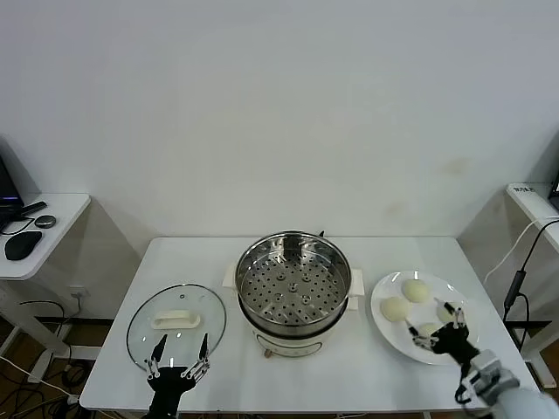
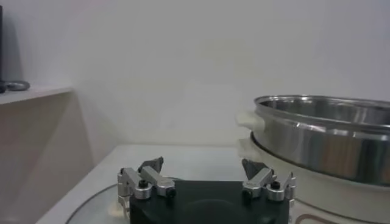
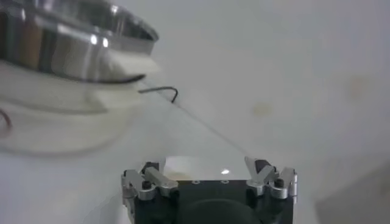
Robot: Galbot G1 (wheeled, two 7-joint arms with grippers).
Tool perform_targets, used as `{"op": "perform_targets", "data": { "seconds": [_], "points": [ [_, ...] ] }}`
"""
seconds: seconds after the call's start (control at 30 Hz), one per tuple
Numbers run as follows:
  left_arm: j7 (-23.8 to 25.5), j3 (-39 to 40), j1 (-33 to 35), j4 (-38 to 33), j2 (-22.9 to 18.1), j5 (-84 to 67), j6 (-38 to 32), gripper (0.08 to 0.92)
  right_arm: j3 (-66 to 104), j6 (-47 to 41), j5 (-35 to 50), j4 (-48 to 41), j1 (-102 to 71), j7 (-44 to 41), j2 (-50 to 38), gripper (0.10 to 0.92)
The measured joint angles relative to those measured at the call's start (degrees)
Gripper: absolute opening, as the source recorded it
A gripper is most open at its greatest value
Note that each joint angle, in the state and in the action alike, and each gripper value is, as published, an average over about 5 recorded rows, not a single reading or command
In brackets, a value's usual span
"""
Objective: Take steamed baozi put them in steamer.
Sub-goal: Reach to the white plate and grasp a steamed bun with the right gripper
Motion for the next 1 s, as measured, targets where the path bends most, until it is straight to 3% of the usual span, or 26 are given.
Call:
{"op": "perform_targets", "data": {
  "seconds": [0.47, 0.77, 1.0],
  "points": [
    [-1.07, -1.85, 0.98, 0.45, -0.96, 4.59, -0.69, 0.823, -14.22, 5.97, -16.14, -16.25, 25.05, -22.55, -12.86, 0.823],
    [-1.35, -2.98, 1.76, -0.18, -1.39, 6.53, -1.16, 0.823, -32.95, 9.01, -19.31, -29.20, 47.05, -36.80, -12.62, 0.823],
    [-1.41, -3.65, 1.70, -0.20, -1.75, 7.11, -1.59, 0.823, -46.38, 9.78, -20.34, -39.19, 60.58, -42.15, -8.88, 0.823]
  ]
}}
